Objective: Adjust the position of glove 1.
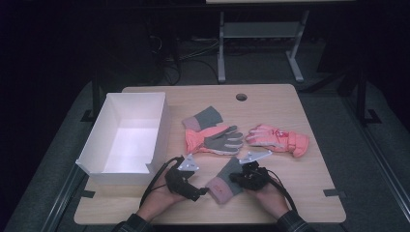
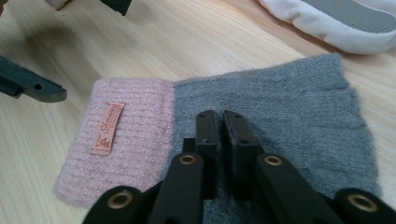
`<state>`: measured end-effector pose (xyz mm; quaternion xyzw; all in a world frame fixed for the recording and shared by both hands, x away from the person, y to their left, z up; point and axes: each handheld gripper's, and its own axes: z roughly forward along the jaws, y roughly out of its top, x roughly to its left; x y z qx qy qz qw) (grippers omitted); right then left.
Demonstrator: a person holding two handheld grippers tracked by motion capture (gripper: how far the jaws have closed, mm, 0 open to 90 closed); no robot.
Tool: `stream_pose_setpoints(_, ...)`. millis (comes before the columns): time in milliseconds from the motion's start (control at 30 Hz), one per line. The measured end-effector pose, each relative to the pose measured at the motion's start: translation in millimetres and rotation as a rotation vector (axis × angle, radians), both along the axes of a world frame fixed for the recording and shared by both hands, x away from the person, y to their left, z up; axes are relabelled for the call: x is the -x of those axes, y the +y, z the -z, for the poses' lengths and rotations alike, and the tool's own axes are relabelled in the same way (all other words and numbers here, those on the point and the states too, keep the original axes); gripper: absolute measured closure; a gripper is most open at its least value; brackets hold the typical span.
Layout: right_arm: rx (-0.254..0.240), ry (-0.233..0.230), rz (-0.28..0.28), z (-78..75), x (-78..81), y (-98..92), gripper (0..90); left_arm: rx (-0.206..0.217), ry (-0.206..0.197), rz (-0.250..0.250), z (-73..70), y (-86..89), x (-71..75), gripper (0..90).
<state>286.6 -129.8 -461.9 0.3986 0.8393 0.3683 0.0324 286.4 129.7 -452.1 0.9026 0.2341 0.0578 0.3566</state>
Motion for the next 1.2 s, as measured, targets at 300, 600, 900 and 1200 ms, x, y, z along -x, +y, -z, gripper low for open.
stream_pose_setpoints(300, -0.022, -0.058, 0.015, -13.1, 4.4, -17.3, 48.5, -0.004, 0.005, 0.001, -0.6, 1.0, -1.5, 12.4)
stream_pose_setpoints(600, -0.007, -0.095, 0.009, -11.5, 7.4, -52.0, 19.3, 0.014, 0.004, -0.013, -3.1, -0.4, -1.6, 12.2)
stream_pose_setpoints(900, -0.022, -0.097, 0.037, -8.5, 16.7, -85.5, 13.1, 0.015, 0.012, -0.022, -4.7, -1.1, -2.7, 12.3)
stream_pose_setpoints(1200, -0.018, -0.119, 0.070, -4.1, 22.3, -106.4, 10.3, 0.027, 0.024, -0.042, -10.3, -6.7, -8.1, 12.8)
